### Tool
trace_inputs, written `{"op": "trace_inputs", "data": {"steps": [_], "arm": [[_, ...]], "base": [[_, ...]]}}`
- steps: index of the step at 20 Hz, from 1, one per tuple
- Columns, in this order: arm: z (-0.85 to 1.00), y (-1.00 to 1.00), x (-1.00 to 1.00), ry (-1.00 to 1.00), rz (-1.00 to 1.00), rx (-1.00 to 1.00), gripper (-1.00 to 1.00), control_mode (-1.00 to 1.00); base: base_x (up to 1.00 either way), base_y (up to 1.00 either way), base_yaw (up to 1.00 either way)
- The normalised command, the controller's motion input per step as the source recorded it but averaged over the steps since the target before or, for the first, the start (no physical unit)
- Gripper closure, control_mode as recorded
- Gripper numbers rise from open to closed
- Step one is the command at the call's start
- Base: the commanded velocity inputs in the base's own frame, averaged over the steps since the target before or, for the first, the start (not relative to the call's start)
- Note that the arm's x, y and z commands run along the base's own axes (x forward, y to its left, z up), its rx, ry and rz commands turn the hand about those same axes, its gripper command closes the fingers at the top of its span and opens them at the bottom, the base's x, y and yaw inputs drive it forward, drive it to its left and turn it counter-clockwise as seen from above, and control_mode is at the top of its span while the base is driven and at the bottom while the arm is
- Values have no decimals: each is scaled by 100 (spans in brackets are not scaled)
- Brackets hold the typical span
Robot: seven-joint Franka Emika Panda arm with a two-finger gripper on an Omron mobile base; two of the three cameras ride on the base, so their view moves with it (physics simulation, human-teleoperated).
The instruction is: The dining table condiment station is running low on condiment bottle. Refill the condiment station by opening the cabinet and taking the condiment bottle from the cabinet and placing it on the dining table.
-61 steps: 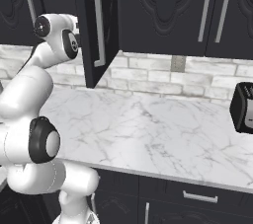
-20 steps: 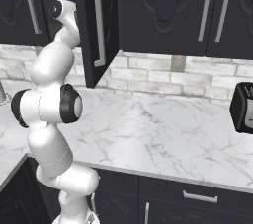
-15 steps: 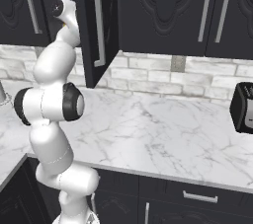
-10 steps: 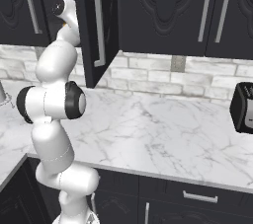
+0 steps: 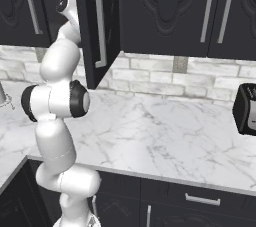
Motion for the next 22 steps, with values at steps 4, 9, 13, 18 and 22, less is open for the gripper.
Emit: {"op": "trace_inputs", "data": {"steps": [4,9,13,18,22], "arm": [[0,-6,3,2,0,0,100,-100],[0,-1,7,6,0,0,100,-100],[0,0,3,6,0,0,100,-100],[0,0,0,0,0,0,100,-100],[0,0,0,0,0,0,100,-100]], "base": [[0,0,0],[0,0,0],[0,0,0],[0,0,0],[0,0,0]]}}
